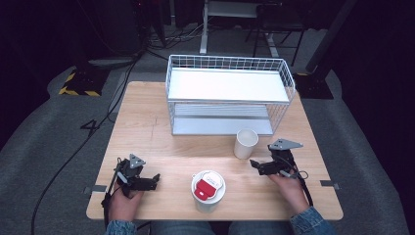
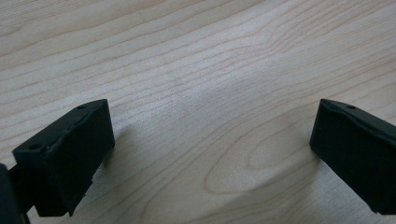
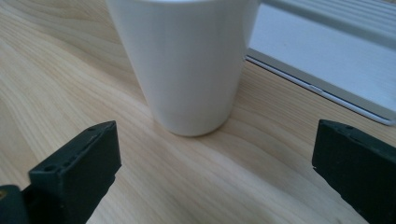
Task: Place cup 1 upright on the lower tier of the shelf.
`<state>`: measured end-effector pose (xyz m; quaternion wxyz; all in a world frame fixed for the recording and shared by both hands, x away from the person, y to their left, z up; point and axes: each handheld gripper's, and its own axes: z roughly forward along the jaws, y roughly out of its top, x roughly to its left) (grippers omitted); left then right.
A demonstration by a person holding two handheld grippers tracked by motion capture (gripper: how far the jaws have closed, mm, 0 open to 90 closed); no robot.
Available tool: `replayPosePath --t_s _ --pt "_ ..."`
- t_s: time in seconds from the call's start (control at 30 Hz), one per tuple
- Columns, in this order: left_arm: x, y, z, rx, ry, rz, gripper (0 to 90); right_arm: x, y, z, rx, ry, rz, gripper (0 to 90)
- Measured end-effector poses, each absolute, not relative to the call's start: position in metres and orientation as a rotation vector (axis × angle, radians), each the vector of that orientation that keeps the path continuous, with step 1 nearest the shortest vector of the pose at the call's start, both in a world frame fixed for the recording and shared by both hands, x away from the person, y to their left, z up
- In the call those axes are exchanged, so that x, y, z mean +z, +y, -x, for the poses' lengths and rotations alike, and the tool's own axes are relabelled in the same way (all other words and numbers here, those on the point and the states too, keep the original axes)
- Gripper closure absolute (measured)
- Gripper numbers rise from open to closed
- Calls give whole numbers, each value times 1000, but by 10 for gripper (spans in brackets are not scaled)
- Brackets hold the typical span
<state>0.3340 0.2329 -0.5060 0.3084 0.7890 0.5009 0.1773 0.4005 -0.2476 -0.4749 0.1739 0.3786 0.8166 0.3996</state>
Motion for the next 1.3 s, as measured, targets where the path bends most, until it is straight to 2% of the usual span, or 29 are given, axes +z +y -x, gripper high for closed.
replayPosePath --t_s 0.17,0.4,1.0,1.2,1.3 --pt "-506 233 -334 468 1324 -2085 3 -483 -236 -409 1149 2331 -1070 18" --pt "-506 233 -334 468 1324 -2086 3 -491 -225 -418 1217 2302 -1025 81" --pt "-506 233 -334 468 1324 -2085 3 -500 -215 -427 1272 2238 -975 158" --pt "-506 233 -334 469 1324 -2085 3 -500 -214 -426 1264 2253 -955 226" --pt "-506 233 -334 469 1324 -2085 3 -500 -214 -426 1265 2254 -963 231"
